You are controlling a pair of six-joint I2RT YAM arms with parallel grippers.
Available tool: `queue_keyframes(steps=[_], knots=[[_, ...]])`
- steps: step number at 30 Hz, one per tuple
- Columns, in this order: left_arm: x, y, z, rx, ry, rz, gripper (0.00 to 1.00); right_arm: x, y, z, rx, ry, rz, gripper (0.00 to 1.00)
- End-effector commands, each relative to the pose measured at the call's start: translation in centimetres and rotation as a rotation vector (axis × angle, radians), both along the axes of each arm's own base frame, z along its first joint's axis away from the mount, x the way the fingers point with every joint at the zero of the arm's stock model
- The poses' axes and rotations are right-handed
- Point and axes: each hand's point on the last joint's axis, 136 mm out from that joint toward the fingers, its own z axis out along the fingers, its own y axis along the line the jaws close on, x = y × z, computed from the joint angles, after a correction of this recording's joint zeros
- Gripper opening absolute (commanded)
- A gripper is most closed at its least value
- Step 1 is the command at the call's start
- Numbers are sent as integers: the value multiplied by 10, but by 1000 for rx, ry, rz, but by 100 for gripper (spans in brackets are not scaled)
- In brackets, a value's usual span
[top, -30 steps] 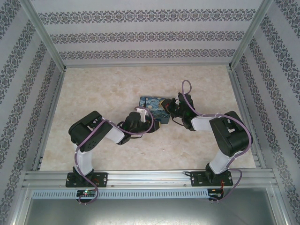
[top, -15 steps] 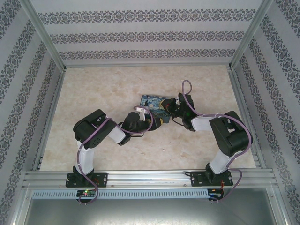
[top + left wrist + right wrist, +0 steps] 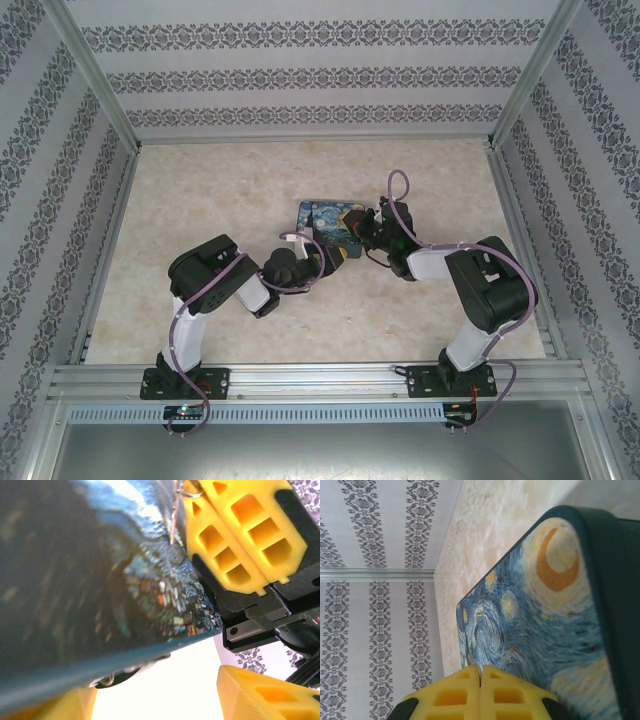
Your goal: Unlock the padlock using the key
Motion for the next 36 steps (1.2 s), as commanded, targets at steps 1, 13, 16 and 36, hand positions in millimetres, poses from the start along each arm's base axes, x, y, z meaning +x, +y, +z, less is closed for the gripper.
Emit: queue_keyframes(steps=[1,13,16,36], knots=[[-2,-1,11,-74,17,54,63,-9,-1,-21,-23,57,-6,0],[0,4,2,-67,39,123,61,-15,-3,-30,-27,82,-13,0],[1,3,2,-70,41,135,59,-16,-3,-31,-27,84,-14,0],[-2,-1,-33,150,191,115,44,-13,-3,-26,-7,69,-27,0]])
